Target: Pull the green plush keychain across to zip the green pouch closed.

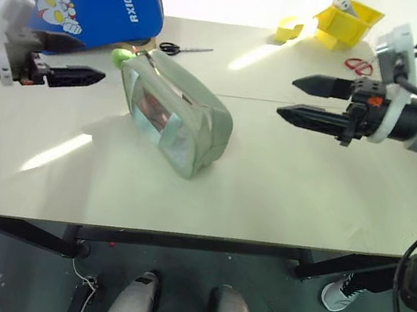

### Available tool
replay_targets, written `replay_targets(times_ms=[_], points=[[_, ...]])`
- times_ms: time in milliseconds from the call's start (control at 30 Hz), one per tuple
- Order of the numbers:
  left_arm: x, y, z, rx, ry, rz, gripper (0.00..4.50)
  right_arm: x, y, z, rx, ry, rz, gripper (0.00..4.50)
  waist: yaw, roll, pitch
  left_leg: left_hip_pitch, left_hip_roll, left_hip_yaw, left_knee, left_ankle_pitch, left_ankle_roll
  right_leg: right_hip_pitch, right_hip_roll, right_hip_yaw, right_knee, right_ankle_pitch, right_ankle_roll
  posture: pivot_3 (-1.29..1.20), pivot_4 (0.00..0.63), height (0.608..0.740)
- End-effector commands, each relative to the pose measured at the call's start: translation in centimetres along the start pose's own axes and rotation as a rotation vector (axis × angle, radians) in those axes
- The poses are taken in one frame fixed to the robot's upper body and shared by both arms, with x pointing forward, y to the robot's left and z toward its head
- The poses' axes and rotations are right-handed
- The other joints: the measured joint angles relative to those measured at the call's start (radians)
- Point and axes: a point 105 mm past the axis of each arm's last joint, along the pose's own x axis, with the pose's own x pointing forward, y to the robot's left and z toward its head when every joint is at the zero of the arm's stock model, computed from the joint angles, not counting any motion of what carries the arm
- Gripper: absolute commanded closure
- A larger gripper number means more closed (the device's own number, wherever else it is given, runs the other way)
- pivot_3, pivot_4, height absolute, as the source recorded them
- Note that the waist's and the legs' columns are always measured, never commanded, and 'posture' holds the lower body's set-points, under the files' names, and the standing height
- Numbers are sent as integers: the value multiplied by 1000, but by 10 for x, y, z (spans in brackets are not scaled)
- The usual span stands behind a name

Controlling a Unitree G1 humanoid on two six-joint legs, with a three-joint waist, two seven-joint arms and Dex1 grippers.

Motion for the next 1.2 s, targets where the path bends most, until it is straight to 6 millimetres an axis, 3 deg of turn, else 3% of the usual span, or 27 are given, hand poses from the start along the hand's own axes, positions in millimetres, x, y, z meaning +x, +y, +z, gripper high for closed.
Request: replay_targets(times_ms=[33,400,633,733,833,1033,1167,1200], points=[[-7,6,9,31,-32,42,25,2,4,2,-39,-3,-13,0,2,0,0,0,0,0,0,0,0,0,0,0,0,0,0,0,150,740],[-1,3,11,59,-24,23,25,12,12,-3,-84,13,-39,0,-1,0,0,0,0,0,0,0,0,0,0,0,0,0,0,0,150,740],[9,-13,10,90,-10,-53,25,43,47,-19,-178,40,48,0,1,0,0,0,0,0,0,0,0,0,0,0,1,0,0,0,150,740],[13,-17,13,89,-23,-66,25,62,51,-28,-259,53,34,0,1,0,0,0,0,0,1,0,0,0,0,0,2,0,0,0,150,740],[17,-33,13,97,-16,-131,25,82,54,-41,-362,67,26,0,0,0,0,0,0,0,1,0,0,0,0,0,2,0,0,0,150,740],[21,-87,11,132,42,-351,25,114,57,-48,-378,23,26,0,-1,0,0,0,0,0,1,0,0,-1,0,0,3,0,0,0,150,740],[21,-98,10,140,62,-392,25,124,53,-49,-372,5,15,0,0,0,0,0,0,-1,2,1,-1,0,1,0,4,0,0,0,150,740],[20,-98,10,140,66,-389,6,126,51,-50,-374,6,6,251,0,0,0,0,0,-1,2,1,-1,0,1,0,4,0,0,0,150,740]])
